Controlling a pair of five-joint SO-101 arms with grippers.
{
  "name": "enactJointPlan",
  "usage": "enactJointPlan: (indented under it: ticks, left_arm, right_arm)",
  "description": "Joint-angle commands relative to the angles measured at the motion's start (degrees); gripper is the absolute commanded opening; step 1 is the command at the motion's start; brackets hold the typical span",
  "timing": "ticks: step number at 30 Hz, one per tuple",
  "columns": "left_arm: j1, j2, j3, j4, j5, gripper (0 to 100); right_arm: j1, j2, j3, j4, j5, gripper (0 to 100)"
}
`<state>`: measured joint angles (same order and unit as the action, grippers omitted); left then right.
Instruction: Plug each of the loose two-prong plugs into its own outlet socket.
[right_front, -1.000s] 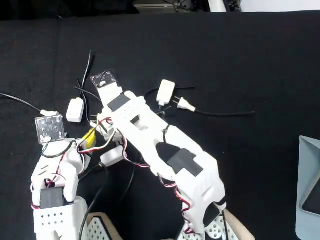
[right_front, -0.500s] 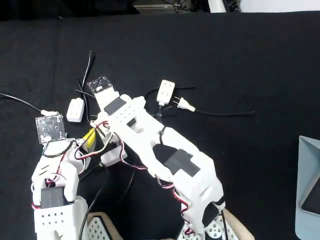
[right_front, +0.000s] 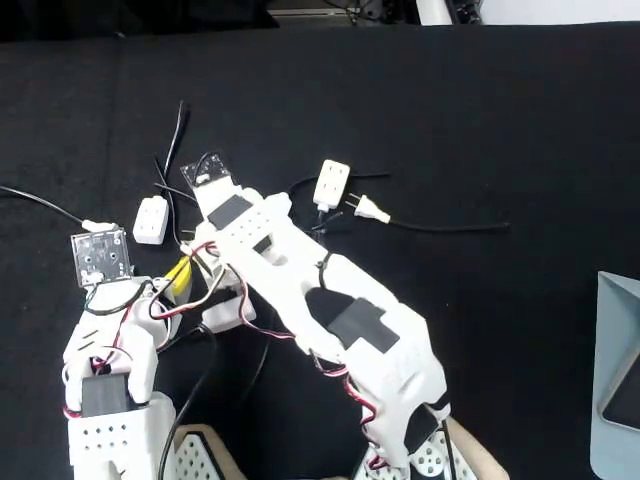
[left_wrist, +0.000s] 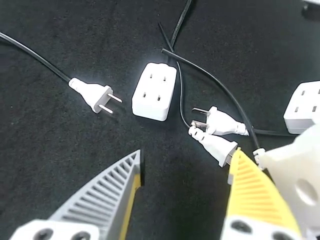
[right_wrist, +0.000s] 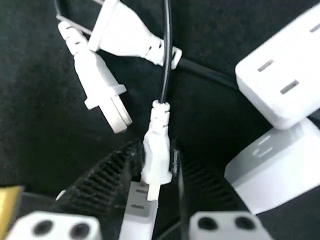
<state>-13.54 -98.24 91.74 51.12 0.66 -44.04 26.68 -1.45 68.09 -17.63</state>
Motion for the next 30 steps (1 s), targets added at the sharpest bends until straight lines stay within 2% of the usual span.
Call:
enactJointPlan:
  ticks: [1,11,15,18,24,30]
  left_arm:
    - [-0.2,-0.5,-0.6,-1.3,0.5,28]
    - [-0.2,-0.5,-0.6,-1.3,0.5,28]
    - [-0.2,-0.5,-0.6,-1.3,0.5,28]
    - [-0.6,-0.5,-0.6,-1.3,0.5,28]
    - [-0.7,-0.5,-0.7,-2.0,0.9,28]
    - [-2.3,-0.5,-1.0,-3.3,1.1,28]
  right_arm:
    - [-0.8,-0.6,-3.6,0.4,-0.7,10.3]
    - [-0.8,-0.6,-3.6,0.2,-0.7,10.2]
    - [-0.6,-0.7,-4.7,0.3,-0.4,0.8]
    - [-0.5,-1.8,-5.8,1.6,-0.2,1.0]
    - [-0.5,-14.1,-2.1,4.7,3.1,1.1]
    - [-0.5,-29.7,9.0,2.0,4.2,1.1]
